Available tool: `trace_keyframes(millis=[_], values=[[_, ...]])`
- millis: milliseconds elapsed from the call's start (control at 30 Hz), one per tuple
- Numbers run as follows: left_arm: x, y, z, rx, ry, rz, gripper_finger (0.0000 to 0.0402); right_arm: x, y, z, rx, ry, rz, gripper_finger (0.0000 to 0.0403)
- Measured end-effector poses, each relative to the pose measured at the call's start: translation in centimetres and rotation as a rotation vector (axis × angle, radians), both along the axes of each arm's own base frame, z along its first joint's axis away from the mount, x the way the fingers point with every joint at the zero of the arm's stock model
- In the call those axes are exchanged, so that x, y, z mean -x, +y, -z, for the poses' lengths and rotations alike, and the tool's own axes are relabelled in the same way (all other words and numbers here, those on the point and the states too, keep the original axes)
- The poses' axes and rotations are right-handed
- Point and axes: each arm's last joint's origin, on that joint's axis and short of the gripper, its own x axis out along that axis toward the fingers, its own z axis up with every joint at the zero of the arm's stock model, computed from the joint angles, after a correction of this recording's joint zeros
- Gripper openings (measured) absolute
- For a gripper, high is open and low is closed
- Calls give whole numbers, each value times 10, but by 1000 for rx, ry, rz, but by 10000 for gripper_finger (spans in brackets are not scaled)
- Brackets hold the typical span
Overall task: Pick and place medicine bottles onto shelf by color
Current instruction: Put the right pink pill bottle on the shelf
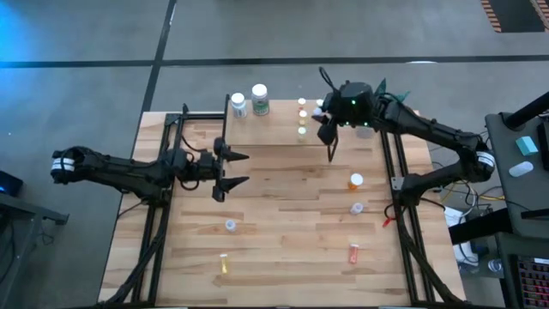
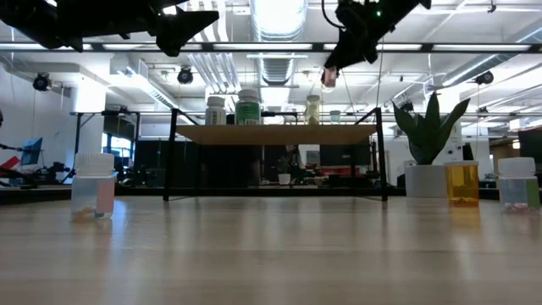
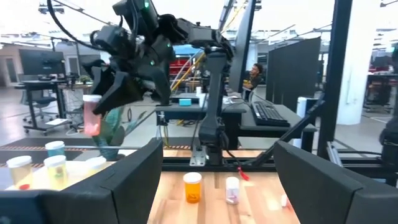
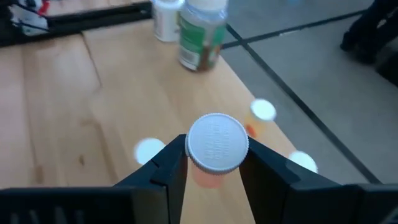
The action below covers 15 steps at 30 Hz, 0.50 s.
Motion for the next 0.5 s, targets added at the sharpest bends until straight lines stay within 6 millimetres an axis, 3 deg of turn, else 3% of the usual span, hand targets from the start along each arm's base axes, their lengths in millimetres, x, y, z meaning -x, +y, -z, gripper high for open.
trace_keyframes(millis=[500], values=[[0,5,0,1,1,-27,288,13,-26,46,-57,-25,52,123]])
